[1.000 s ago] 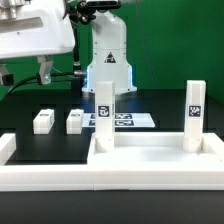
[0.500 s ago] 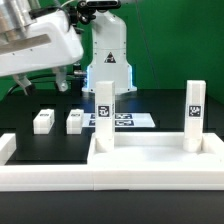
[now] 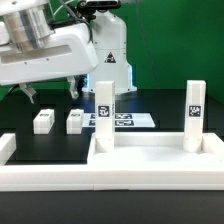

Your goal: Assemble desk

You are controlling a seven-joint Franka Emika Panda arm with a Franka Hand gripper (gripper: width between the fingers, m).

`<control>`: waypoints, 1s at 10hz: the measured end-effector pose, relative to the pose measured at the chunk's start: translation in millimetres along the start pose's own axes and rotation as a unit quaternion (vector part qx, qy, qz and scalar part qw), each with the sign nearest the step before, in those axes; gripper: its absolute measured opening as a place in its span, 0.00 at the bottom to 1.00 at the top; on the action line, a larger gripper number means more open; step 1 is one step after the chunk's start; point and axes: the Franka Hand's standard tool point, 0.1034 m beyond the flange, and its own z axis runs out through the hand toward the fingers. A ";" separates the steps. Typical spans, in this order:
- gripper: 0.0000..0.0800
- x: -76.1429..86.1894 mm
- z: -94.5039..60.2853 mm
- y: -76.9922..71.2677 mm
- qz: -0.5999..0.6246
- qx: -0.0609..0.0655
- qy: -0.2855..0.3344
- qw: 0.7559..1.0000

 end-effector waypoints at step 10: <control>0.81 3.8 2.2 16.4 0.076 0.045 -0.102 0.991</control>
Offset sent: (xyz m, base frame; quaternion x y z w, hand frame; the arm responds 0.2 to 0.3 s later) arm 0.0000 0.0000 0.0000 0.0000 0.0000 0.0000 1.0000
